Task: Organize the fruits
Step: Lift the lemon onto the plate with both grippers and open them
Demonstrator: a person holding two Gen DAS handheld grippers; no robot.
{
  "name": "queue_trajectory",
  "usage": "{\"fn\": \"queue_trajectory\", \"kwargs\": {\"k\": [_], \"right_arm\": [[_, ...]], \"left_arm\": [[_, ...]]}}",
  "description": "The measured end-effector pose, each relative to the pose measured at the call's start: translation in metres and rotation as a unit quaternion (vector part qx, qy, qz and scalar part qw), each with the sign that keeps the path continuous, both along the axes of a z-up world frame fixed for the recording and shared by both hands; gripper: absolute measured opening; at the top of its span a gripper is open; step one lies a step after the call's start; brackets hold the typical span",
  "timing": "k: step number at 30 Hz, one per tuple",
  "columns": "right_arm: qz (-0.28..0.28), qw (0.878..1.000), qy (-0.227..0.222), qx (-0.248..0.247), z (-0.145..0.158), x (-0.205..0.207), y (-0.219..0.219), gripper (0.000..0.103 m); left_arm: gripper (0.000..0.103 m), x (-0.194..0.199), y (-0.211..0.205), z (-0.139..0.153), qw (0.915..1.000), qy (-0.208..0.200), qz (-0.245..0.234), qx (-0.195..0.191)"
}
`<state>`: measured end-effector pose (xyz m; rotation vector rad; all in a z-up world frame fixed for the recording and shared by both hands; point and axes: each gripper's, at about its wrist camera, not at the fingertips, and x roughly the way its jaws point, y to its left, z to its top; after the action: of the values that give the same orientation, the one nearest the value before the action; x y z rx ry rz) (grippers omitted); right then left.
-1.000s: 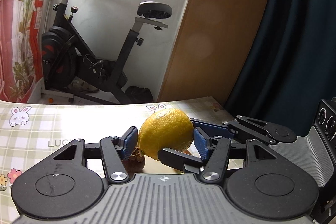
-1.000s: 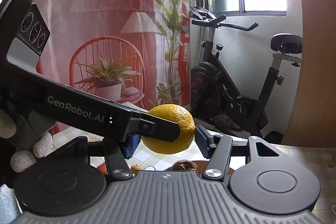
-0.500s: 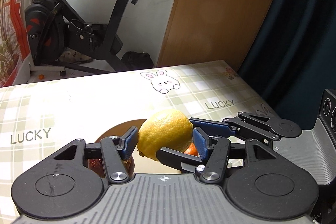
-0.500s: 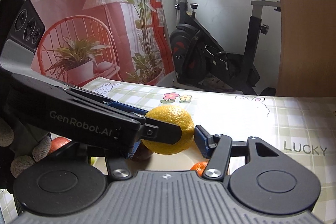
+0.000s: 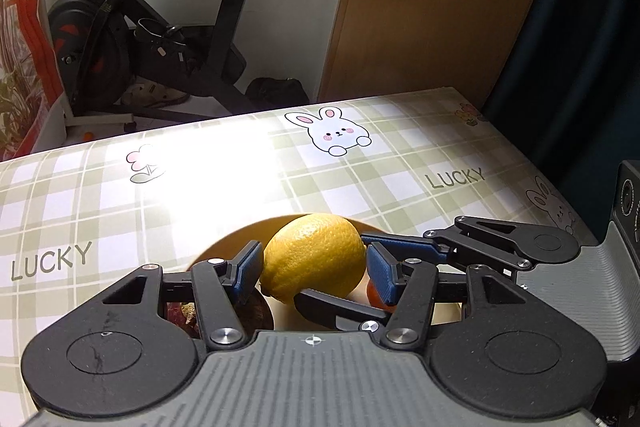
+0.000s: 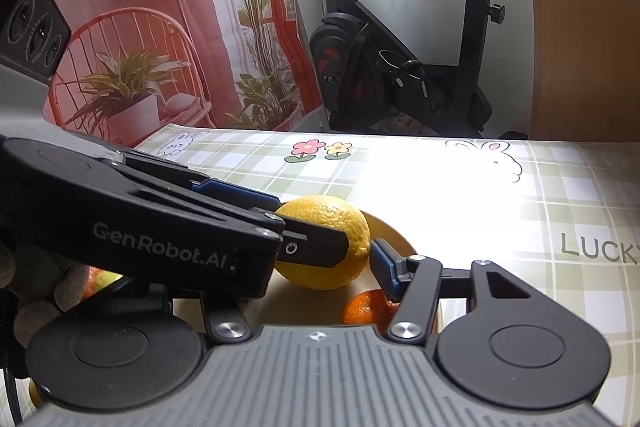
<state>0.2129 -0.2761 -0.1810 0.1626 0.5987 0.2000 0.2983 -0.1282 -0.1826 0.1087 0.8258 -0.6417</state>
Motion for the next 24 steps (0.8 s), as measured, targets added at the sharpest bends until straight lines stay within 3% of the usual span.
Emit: {"fn": "queue_trajectory", "kwargs": {"k": [4, 12, 24], "right_arm": [[-0.010, 1.000, -0.001, 0.001, 0.001, -0.001, 0.002, 0.058], [-0.071, 0.995, -0.010, -0.063, 0.013, -0.007, 0.018, 0.057], [-0.068, 0.996, -0.042, -0.050, 0.043, -0.053, 0.038, 0.057]], "left_arm": [[0.059, -0.005, -0.003, 0.000, 0.9999, -0.009, -0.003, 0.005], [0.058, -0.014, 0.013, 0.014, 0.9996, -0.021, 0.005, -0.019], [0.058, -0.060, 0.046, 0.050, 0.9970, -0.064, 0.035, -0.025]]}}
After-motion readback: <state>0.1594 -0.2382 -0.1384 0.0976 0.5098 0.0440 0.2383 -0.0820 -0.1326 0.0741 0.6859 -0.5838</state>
